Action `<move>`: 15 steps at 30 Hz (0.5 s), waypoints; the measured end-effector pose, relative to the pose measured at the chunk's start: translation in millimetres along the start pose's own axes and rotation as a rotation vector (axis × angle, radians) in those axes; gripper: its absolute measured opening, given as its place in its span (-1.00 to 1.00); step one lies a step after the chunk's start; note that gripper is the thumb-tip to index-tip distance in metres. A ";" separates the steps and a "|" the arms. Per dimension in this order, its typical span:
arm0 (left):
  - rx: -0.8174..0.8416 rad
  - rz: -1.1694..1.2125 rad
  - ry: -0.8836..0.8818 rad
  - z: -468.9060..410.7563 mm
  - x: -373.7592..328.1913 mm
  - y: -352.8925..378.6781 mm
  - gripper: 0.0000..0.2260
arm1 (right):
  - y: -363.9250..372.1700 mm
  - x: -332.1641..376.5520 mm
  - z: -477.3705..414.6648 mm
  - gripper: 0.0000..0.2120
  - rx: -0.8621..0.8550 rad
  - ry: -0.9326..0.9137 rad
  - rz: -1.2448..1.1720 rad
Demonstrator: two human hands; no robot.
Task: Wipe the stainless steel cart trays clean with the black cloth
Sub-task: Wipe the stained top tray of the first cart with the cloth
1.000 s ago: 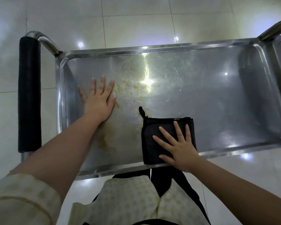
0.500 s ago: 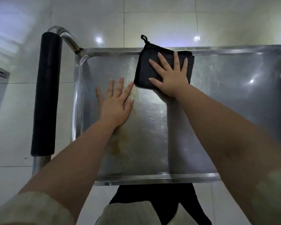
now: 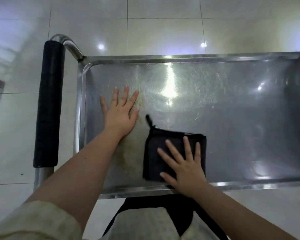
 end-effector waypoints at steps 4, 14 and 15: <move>0.002 0.001 -0.003 -0.9 0.3 2.1 -0.50 | -12.9 -12.6 -32.0 -0.30 -0.004 -0.185 0.042; -0.004 0.007 -0.014 -3.1 0.1 -0.8 -0.49 | -84.8 -184.0 -198.4 -0.33 0.000 0.295 -0.047; -0.002 0.008 -0.014 -3.3 0.2 -0.5 -0.49 | -84.9 -182.6 -198.1 -0.33 -0.005 0.284 -0.041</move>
Point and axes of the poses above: each hand's wrist, its own z-axis away from the middle knuckle, its own y-axis out of the palm, x = y × z, the point moved 10 cm from there along -z, towards the middle knuckle, and after that the axes turned 15 degrees about -y, right-handed, at the moved point
